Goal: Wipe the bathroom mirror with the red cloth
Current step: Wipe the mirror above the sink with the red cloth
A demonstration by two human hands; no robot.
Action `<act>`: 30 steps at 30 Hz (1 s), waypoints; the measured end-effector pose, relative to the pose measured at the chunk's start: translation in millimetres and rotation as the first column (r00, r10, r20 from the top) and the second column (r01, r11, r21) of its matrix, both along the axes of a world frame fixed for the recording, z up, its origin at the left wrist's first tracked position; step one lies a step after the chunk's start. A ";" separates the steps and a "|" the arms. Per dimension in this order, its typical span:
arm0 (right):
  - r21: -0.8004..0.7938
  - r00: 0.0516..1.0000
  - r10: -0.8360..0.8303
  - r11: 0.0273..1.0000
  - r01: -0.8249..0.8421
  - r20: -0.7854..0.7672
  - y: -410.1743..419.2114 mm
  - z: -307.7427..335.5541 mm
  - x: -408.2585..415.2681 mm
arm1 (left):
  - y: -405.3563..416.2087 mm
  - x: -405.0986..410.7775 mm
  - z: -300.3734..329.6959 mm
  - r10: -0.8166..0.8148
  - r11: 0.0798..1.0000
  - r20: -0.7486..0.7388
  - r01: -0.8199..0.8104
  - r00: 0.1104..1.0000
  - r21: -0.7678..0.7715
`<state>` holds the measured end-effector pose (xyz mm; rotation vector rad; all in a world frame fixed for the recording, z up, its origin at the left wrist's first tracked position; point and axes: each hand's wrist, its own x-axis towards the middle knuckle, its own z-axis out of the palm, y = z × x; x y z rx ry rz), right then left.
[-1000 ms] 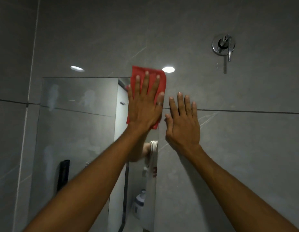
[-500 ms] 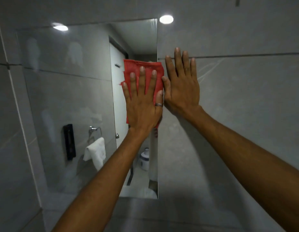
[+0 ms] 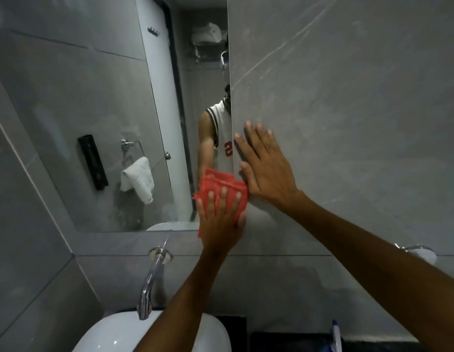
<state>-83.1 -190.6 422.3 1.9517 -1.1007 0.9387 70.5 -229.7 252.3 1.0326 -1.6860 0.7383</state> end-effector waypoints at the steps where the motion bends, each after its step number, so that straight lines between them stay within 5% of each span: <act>1: 0.008 0.999 -0.008 1.000 0.008 -0.035 2.5 -8.1 -4.0 | 6.0 1.5 -17.2 -0.007 0.999 -0.006 0.007 1.000 0.033; 6: 0.001 0.993 -0.054 0.999 0.055 -0.108 14.1 -25.8 -17.3 | 20.3 5.6 -51.3 -0.042 0.975 -0.062 0.054 0.997 0.214; 10: -0.049 0.995 -0.064 0.997 0.061 -0.074 11.1 7.4 -20.9 | 12.0 -4.0 -7.7 0.016 0.988 -0.091 -0.002 0.996 0.152; 24: -0.189 0.988 0.071 0.981 -0.044 0.140 -7.4 219.6 9.3 | -16.9 4.0 420.4 0.134 0.985 -0.007 -0.134 0.991 -0.110; 30: -0.221 0.982 0.052 0.975 -0.011 0.179 -18.2 248.1 20.1 | -5.9 20.0 454.5 0.180 0.981 0.059 -0.175 0.982 -0.087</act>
